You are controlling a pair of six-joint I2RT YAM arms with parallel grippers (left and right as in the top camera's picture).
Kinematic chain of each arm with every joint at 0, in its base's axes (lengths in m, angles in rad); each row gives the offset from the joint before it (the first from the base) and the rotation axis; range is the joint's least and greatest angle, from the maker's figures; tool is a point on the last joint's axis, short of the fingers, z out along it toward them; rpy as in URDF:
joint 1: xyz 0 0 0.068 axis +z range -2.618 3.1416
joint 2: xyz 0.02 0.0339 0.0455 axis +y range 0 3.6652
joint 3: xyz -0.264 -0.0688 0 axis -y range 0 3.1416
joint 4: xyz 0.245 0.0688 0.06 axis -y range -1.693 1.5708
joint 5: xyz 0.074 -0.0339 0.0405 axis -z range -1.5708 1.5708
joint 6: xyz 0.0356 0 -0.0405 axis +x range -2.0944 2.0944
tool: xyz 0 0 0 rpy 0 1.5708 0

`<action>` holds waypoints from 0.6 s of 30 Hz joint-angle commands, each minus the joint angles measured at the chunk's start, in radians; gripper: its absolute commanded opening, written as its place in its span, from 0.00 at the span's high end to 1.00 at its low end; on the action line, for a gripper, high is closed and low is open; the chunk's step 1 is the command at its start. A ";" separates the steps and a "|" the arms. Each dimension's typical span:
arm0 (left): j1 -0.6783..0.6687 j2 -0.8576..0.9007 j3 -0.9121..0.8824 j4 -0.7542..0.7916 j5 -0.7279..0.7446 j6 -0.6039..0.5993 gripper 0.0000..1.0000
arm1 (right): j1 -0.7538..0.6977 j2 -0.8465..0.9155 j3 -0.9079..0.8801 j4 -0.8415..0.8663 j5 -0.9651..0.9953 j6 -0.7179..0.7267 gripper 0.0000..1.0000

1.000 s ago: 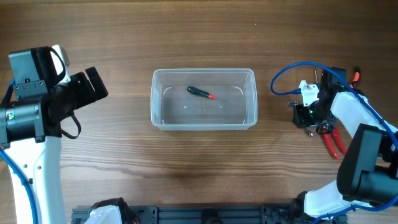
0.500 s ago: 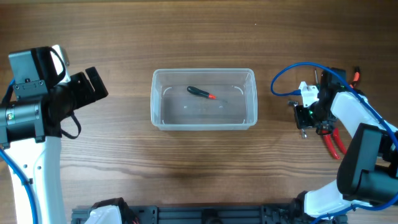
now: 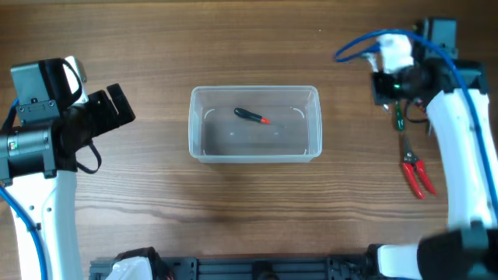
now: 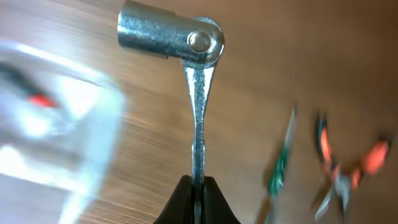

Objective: Pack container
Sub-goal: 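Lower the wrench into the container and release it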

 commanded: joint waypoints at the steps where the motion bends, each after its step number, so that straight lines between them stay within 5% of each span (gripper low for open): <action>1: 0.006 -0.002 0.006 0.000 0.016 -0.009 0.00 | 0.253 -0.018 0.011 -0.029 -0.035 -0.161 0.96; 6: 0.006 -0.002 0.006 -0.011 0.016 -0.009 0.00 | 0.523 0.099 -0.018 -0.032 -0.026 -0.426 0.96; 18: 0.006 -0.002 0.006 -0.014 0.016 -0.009 0.00 | 0.537 0.532 -0.030 0.050 -0.053 -0.389 0.94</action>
